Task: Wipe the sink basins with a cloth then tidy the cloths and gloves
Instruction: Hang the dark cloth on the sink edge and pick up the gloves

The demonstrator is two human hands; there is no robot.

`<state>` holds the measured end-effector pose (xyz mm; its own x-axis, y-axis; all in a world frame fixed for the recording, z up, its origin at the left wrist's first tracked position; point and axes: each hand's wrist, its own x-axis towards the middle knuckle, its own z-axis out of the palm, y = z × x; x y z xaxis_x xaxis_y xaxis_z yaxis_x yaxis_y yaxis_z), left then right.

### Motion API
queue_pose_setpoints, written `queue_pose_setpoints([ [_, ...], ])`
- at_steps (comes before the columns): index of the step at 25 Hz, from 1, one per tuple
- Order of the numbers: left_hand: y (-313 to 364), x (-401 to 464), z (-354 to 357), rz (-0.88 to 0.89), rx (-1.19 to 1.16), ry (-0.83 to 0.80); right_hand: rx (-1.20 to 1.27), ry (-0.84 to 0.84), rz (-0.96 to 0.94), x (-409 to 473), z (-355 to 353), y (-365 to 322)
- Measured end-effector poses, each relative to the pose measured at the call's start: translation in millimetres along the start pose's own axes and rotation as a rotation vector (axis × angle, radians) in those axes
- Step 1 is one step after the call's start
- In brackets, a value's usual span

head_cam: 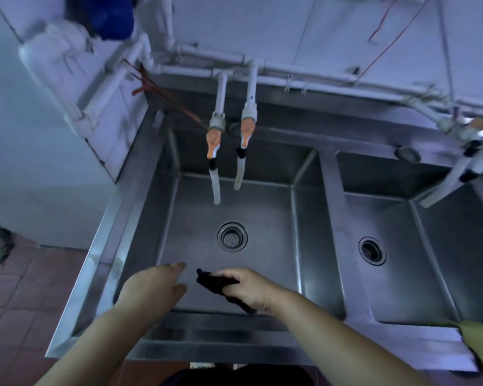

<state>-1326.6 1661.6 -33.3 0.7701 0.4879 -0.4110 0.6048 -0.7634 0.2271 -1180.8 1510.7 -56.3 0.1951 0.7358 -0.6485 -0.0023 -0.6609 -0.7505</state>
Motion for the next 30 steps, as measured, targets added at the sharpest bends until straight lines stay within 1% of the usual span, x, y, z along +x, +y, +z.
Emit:
queue_pose_setpoints([
  [3, 29.0, 2.3, -10.8, 0.133, -0.105, 0.064, 0.087, 0.166, -0.077, -32.0, -9.5, -10.4],
  [6, 74.6, 10.5, -27.5, 0.352, -0.173, 0.147, 0.149, 0.326, -0.151, -67.3, -24.0, -16.2],
  [9, 126.0, 13.6, -48.0, 0.493, -0.212, 0.109, 0.224, 0.483, -0.151, -106.7, -42.6, -10.9],
  [11, 153.5, 9.7, -58.0, 0.533, -0.247, 0.074, 0.277, 0.548, -0.139, -130.4, -51.8, -5.2],
  [15, 204.1, -1.1, -69.0, 0.616, -0.238, 0.077, 0.414, 0.681, -0.144, -172.2, -64.4, 4.9],
  [18, 238.2, -7.9, -64.3, 0.667, -0.262, 0.075, 0.486, 0.738, -0.183, -195.0, -69.1, 21.2],
  [22, 287.0, -21.6, -45.8, 0.673, -0.285, 0.109, 0.586, 0.808, -0.222, -217.8, -72.3, 54.6],
  [26, 366.6, -45.7, -16.5, 0.748, -0.268, 0.108, 0.503, 0.934, -0.228, -265.2, -94.1, 108.5],
  [28, 408.9, -60.5, -0.9, 0.787, -0.287, 0.095, 0.520, 0.981, -0.237, -299.1, -110.4, 139.8],
  [30, 462.3, -78.8, 18.9, 0.832, -0.301, 0.077, 0.480, 1.064, -0.211, -347.7, -133.2, 183.3],
])
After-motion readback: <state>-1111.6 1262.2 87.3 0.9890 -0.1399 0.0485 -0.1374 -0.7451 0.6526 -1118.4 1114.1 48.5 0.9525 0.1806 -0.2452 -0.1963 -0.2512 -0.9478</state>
